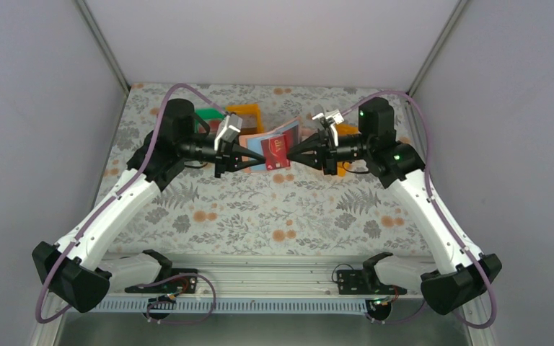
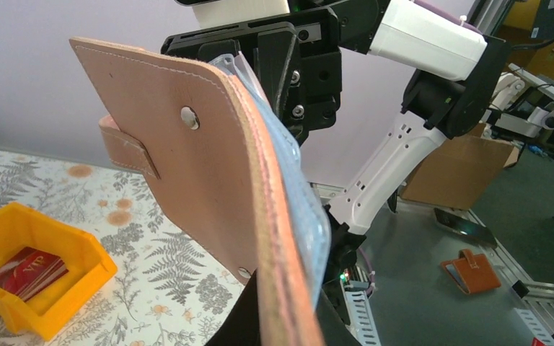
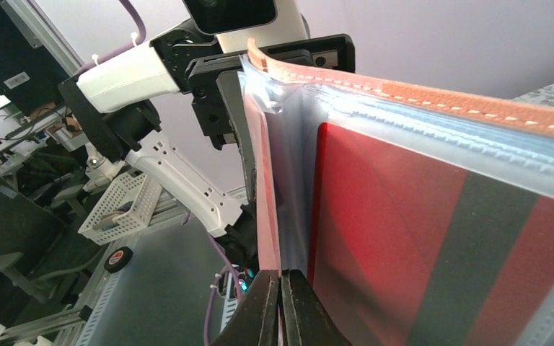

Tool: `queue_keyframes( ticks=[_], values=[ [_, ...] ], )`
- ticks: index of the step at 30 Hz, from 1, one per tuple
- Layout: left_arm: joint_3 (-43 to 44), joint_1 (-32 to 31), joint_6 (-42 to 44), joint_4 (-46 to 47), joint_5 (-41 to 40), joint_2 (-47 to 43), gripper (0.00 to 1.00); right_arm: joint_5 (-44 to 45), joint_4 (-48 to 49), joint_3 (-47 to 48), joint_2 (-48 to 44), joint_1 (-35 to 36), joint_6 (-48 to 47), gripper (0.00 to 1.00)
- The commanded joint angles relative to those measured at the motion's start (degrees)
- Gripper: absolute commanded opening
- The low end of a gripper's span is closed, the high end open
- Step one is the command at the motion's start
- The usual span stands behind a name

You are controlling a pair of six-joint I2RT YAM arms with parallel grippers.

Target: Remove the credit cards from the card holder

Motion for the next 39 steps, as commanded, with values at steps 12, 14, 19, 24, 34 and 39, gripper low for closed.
queue_keyframes(
  ticks=[12,14,19,24,34,39],
  values=[
    [-0.56,-0.16,-0.21,2.23,1.24,-0.47,0.02,-6.38,-5.09,1.64,-0.08,-6.02,-3.48,0.06],
    [-0.57,-0.17,-1.11,2.77,0.76,-0.27,0.02,-6.20,-4.79,0.95,-0.72,-5.71,-3.71,0.15],
    [-0.28,-0.16,-2.77,4.15,1.15,0.42,0.02,-5.10,-1.60,-1.05,-3.00,-3.82,-0.46,0.32],
    [0.00,-0.18,-3.12,5.02,2.12,1.19,0.02,-0.09,0.96,-2.62,-1.57,-0.71,1.56,0.34],
    [0.05,-0.18,-3.07,4.91,1.88,1.52,0.02,-2.07,0.51,-0.63,1.16,0.72,0.61,0.14],
    [-0.26,-0.16,-3.42,5.11,1.73,1.41,0.02,-1.38,1.44,-0.19,2.03,1.23,1.39,0.11]
  ],
)
